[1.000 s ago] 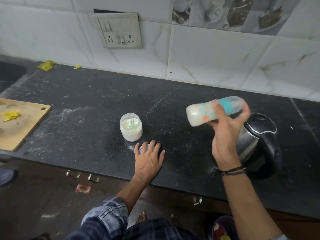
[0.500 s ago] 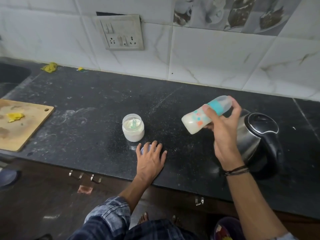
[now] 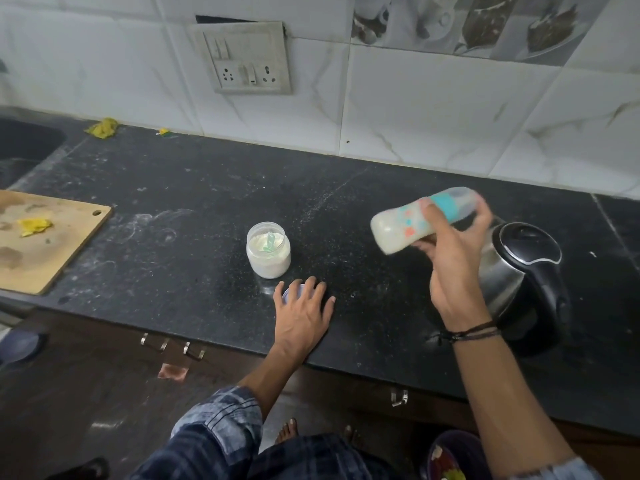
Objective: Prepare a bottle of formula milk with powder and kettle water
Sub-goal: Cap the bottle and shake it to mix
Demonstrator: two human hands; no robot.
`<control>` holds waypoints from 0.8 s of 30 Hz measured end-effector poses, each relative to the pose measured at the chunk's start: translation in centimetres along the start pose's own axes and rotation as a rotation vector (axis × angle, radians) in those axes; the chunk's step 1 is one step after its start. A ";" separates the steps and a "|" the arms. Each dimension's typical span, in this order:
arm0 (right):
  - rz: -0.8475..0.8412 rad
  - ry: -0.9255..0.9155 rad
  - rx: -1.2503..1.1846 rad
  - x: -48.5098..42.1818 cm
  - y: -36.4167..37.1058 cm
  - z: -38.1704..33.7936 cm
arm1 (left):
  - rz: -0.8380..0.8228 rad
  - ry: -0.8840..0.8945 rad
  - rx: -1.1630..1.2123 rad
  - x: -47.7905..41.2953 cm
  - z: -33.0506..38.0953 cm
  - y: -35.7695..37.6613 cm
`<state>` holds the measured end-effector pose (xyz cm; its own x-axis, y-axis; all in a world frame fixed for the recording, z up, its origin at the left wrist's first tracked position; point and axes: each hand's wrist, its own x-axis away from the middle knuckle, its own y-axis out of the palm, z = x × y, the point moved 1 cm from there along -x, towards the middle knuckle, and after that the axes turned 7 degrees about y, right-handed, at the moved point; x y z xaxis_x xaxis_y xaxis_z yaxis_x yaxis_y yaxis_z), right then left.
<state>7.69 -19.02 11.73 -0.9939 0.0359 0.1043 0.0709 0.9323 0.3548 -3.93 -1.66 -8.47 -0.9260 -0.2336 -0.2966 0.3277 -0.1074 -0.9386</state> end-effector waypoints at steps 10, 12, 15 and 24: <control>0.023 -0.029 -0.033 0.5 0.0 0.1 | -0.024 0.001 -0.012 -0.2 0.1 -0.3; 0.100 -0.090 -0.148 0.9 0.0 0.0 | -0.036 -0.008 -0.015 -0.2 0.2 -0.4; 0.116 -0.108 -0.159 0.9 0.1 0.1 | -0.050 -0.011 -0.021 -0.1 0.2 -0.5; 0.010 0.029 -0.055 0.7 0.5 1.3 | -0.050 -0.009 -0.013 -0.1 0.2 -0.7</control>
<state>6.92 -18.04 10.75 -0.9904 0.0339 0.1342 0.0859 0.9108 0.4039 -4.03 -1.72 -7.73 -0.9394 -0.2369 -0.2477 0.2786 -0.1069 -0.9544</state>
